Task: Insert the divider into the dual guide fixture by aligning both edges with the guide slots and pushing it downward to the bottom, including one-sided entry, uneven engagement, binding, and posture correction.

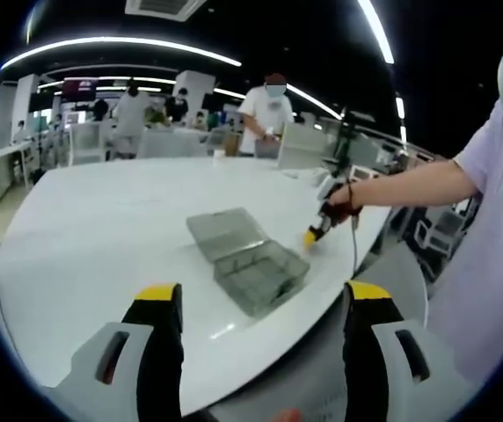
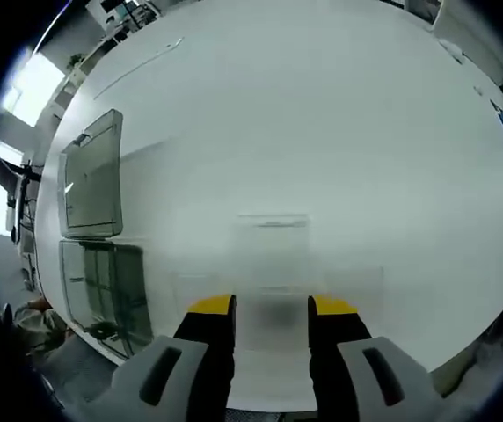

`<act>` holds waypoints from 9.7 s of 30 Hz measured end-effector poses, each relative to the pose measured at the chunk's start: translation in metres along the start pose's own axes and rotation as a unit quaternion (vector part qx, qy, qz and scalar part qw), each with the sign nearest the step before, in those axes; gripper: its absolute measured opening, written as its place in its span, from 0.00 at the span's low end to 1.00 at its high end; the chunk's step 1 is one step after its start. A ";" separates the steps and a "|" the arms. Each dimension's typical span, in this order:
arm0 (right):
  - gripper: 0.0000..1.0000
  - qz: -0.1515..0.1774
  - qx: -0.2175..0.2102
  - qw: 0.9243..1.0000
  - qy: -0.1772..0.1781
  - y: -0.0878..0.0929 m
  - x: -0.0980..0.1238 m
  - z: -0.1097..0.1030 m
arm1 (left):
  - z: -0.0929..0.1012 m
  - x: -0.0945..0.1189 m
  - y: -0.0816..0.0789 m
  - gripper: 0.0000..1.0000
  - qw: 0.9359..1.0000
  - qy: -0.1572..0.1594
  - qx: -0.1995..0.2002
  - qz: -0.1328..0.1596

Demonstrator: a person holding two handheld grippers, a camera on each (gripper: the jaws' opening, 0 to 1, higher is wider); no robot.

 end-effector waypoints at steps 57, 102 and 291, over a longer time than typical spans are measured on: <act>0.28 0.240 0.183 0.935 -0.188 -0.010 0.103 -0.069 | 0.013 -0.036 -0.025 0.70 1.000 0.002 -0.025 0.004; 0.28 0.328 0.497 0.772 -0.224 -0.007 0.152 -0.139 | 0.040 -0.162 -0.063 0.45 0.994 0.082 0.066 -0.002; 0.00 0.124 0.478 0.743 -0.452 0.031 0.163 -0.169 | 0.069 -0.124 -0.017 0.30 0.969 0.224 -0.082 -0.064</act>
Point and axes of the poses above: the point that each gripper's makers call its tool centre point, and the gripper's own axes: x roughly backward along the fingers, z roughly to its right, y roughly out of its underside, the point moved 5 cm from there along x, roughly backward along the fingers, and after that the axes turned 9 degrees about z, right-handed, at the moved point
